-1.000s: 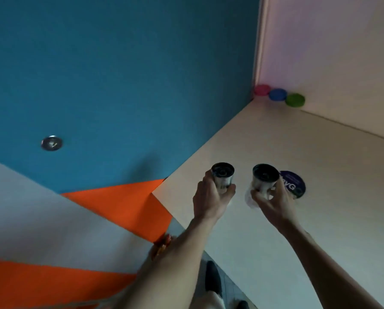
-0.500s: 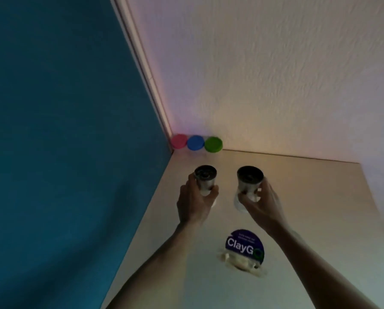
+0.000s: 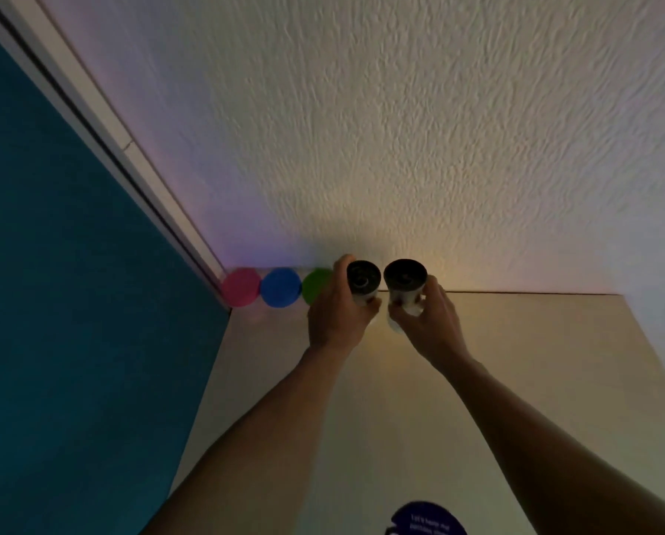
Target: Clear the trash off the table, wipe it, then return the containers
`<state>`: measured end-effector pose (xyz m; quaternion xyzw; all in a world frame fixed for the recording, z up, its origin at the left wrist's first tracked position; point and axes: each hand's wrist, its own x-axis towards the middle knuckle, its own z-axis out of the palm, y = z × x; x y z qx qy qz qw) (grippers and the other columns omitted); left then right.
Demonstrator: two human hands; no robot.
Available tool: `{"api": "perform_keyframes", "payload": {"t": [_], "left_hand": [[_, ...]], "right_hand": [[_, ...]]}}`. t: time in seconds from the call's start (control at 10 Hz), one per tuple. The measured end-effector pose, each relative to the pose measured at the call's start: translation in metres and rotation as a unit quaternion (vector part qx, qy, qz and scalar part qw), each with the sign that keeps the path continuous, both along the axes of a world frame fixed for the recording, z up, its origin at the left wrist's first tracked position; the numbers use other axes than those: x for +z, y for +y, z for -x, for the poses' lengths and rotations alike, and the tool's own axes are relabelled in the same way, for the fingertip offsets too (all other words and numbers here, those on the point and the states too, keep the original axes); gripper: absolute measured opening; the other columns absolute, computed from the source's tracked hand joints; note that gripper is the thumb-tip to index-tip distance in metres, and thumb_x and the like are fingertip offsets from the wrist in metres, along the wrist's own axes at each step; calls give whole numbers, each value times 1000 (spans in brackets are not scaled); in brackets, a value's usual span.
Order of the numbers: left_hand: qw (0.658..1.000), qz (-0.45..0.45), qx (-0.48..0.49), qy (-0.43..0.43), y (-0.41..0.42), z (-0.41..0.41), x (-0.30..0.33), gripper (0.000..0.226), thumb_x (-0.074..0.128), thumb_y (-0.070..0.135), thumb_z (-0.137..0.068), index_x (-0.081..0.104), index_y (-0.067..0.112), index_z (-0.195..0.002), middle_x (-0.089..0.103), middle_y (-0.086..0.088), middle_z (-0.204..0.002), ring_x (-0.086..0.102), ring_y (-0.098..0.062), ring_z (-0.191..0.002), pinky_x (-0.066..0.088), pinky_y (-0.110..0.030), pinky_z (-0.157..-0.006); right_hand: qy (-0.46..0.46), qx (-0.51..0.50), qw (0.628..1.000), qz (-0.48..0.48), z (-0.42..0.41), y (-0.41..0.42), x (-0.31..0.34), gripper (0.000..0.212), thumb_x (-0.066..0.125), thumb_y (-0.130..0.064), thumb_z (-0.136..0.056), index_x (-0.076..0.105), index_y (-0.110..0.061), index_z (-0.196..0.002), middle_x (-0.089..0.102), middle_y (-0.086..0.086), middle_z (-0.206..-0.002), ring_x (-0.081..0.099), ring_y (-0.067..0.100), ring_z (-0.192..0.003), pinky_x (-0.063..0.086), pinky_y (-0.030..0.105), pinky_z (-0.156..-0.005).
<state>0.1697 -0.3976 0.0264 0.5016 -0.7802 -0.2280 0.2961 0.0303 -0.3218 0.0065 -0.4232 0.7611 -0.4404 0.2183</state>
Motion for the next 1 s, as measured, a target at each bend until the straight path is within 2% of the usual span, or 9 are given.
{"api": "perform_keyframes", "payload": {"t": [0.1,0.2,0.3,0.5,0.7,0.8,0.9,1.0], "left_hand": [[999,22,-11,-21,-26,19,-13,79,88,33,-73,44,21,-138,64,-3,-129,61,-23,-121,56,-39,-91],[994,64,18,-91,-43,28,-25,79,88,46,-67,47,25,-131,67,-2,-124,61,-30,-113,52,-46,-90],[983,92,66,-146,-53,29,-37,80,86,58,-63,50,28,-128,69,-6,-115,60,-31,-106,45,-45,-87],[982,94,67,-147,-68,25,-59,80,83,63,-61,49,28,-126,68,-5,-115,59,-31,-107,41,-45,-88],[974,112,79,-180,-69,22,-57,76,72,74,-66,49,28,-123,69,-3,-109,60,-29,-102,40,-43,-83],[973,116,83,-183,-65,18,-57,79,74,71,-68,51,25,-128,67,-8,-115,61,-30,-105,43,-44,-84],[982,111,43,-147,-63,9,-54,88,82,58,-69,47,20,-140,61,-9,-131,56,-29,-119,49,-48,-91],[984,119,3,-135,-54,-6,-43,85,82,44,-75,43,18,-146,57,-5,-139,52,-26,-128,49,-47,-100]], "right_hand": [[9,-10,1000,-8,13,-19,-14,43,74,-31,-81,49,-20,-115,61,3,-112,59,26,-96,44,35,-73],[12,-13,1000,-24,22,-31,-26,45,73,-32,-81,48,-20,-116,60,4,-114,59,26,-98,48,41,-76],[8,-7,1000,-29,25,-39,-35,45,73,-33,-81,48,-22,-117,61,2,-114,60,26,-99,52,47,-80],[-11,-5,1000,-26,23,-54,-50,46,74,-30,-81,50,-24,-121,62,-1,-119,60,22,-104,49,36,-81],[-20,-22,999,-12,12,-64,-57,48,77,-32,-78,52,-23,-118,64,1,-117,61,23,-102,49,36,-80],[-26,-12,999,-25,6,-65,-55,50,77,-30,-80,52,-22,-122,62,3,-121,61,25,-107,48,36,-83],[-38,1,998,-55,5,-63,-50,68,78,-31,-79,45,-19,-137,55,7,-133,56,27,-119,48,39,-92],[-49,5,993,-110,3,-47,-36,86,76,-34,-81,28,-18,-151,44,10,-147,46,30,-132,43,43,-103]]}}
